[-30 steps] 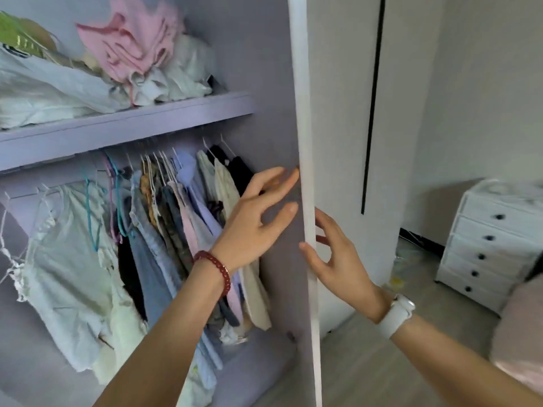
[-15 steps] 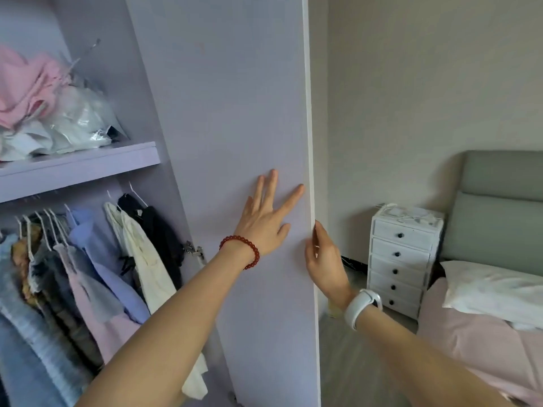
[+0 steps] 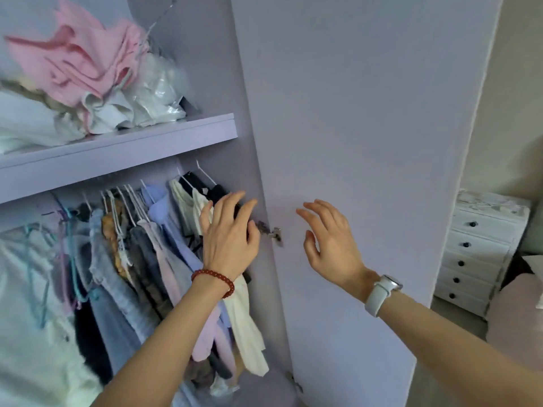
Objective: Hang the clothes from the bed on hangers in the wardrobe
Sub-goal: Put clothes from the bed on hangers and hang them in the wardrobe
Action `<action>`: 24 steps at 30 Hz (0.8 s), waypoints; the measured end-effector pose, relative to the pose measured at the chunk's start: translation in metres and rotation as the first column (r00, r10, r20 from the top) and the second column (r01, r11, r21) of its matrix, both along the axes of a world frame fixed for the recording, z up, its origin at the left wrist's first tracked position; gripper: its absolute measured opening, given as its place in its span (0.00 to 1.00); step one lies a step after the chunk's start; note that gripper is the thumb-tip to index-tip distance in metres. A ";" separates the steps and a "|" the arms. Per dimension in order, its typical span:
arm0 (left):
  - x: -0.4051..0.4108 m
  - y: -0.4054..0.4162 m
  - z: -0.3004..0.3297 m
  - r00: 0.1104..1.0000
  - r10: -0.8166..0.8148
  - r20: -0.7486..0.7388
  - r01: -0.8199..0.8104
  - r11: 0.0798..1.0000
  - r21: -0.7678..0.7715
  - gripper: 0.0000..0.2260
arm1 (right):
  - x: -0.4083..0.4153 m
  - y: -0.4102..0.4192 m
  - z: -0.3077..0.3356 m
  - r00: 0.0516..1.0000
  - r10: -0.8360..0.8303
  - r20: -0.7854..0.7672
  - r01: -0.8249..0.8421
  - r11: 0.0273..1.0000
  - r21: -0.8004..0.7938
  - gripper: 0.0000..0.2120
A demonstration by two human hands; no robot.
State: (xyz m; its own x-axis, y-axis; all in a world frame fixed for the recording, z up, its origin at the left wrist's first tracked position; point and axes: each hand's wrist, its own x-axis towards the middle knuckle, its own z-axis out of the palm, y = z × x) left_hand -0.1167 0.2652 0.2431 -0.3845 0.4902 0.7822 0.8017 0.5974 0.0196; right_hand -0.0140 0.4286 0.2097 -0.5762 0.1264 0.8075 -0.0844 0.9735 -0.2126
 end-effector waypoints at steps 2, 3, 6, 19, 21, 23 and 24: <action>-0.032 -0.043 -0.006 0.996 0.081 0.046 -0.080 0.996 -0.036 0.18 | -0.041 -0.026 -0.007 0.997 0.015 0.071 -0.014 1.000 -0.015 0.20; -0.048 -0.062 -0.009 0.991 0.116 0.059 -0.113 0.992 -0.054 0.19 | -0.060 -0.039 -0.010 0.994 0.025 0.107 -0.023 1.000 -0.018 0.20; -0.087 -0.107 -0.018 0.969 0.225 0.101 -0.209 0.967 -0.146 0.19 | -0.108 -0.068 -0.016 0.974 0.060 0.218 -0.055 0.998 -0.029 0.22; -0.239 -0.060 -0.014 0.954 0.278 0.112 -0.187 0.845 -0.501 0.21 | -0.299 -0.046 -0.013 0.907 0.154 0.393 -0.034 0.954 -0.298 0.20; -0.270 -0.041 -0.018 0.940 0.322 0.113 -0.209 0.806 -0.554 0.22 | -0.336 -0.037 -0.009 0.899 0.191 0.394 -0.047 0.937 -0.346 0.20; -0.295 -0.031 -0.026 0.905 0.387 0.174 -0.222 0.782 -0.582 0.22 | -0.366 -0.034 -0.004 0.887 0.181 0.425 -0.021 0.935 -0.353 0.21; -0.304 -0.029 -0.031 0.904 0.392 0.171 -0.232 0.786 -0.573 0.21 | -0.379 -0.035 0.000 0.872 0.157 0.464 0.011 0.941 -0.339 0.21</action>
